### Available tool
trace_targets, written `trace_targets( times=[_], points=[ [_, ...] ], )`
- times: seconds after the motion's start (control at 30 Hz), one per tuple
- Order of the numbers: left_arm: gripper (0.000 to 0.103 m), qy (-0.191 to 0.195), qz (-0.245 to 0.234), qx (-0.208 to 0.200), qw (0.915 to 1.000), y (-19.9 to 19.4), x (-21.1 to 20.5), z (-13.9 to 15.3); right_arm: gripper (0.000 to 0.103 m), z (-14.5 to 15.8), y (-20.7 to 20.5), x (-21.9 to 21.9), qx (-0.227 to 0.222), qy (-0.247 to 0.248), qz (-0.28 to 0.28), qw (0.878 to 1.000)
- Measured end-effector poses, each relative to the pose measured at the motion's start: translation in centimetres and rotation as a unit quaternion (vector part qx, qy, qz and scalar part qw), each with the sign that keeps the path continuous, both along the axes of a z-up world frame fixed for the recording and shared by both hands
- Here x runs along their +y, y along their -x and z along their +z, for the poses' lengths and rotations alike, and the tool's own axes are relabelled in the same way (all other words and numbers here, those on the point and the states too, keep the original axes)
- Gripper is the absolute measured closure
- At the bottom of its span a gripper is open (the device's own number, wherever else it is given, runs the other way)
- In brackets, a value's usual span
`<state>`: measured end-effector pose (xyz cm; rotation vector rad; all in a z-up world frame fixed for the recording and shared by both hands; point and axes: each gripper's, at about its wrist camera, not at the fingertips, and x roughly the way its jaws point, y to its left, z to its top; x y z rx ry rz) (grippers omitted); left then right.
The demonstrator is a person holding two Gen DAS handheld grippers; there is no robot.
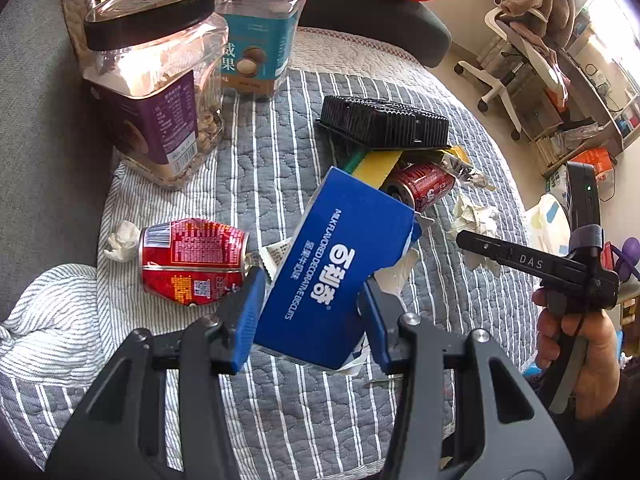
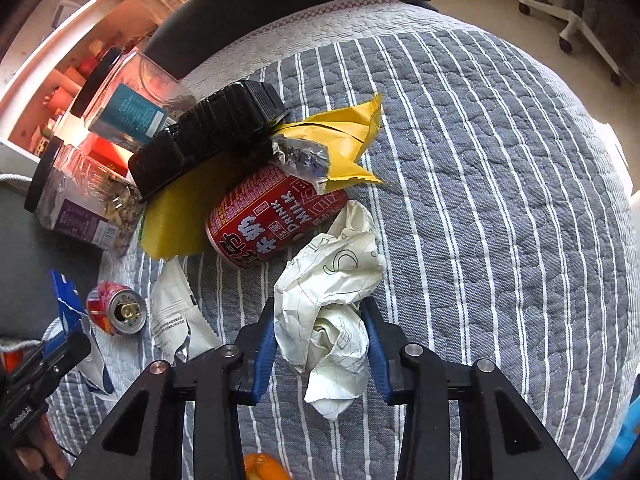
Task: Collect trash
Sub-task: 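Carry the tissue box and crumpled paper to the bucket and drop them in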
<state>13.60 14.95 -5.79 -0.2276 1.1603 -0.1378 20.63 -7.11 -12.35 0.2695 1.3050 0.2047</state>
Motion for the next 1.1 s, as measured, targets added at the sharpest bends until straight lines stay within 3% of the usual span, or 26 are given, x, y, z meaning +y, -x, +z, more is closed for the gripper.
trace_targets(
  times=[0.53, 0.9, 1.1],
  points=[
    [0.054, 0.019, -0.081, -0.03, 0.9961, -0.9, -9.9, 1.8, 0.062, 7.8, 7.1, -17.1, -0.06, 0.024, -0.107, 0.992],
    [0.054, 0.001, -0.176, -0.051, 0.983, -3.2, -22.4, 2.7, 0.062, 11.8, 12.5, -30.1, -0.093, 0.047, -0.207, 0.973],
    [0.054, 0.008, -0.234, -0.047, 0.9711, -4.6, -31.1, 2.2, 0.062, 11.9, 16.2, -36.6, -0.089, 0.067, -0.261, 0.959]
  ],
)
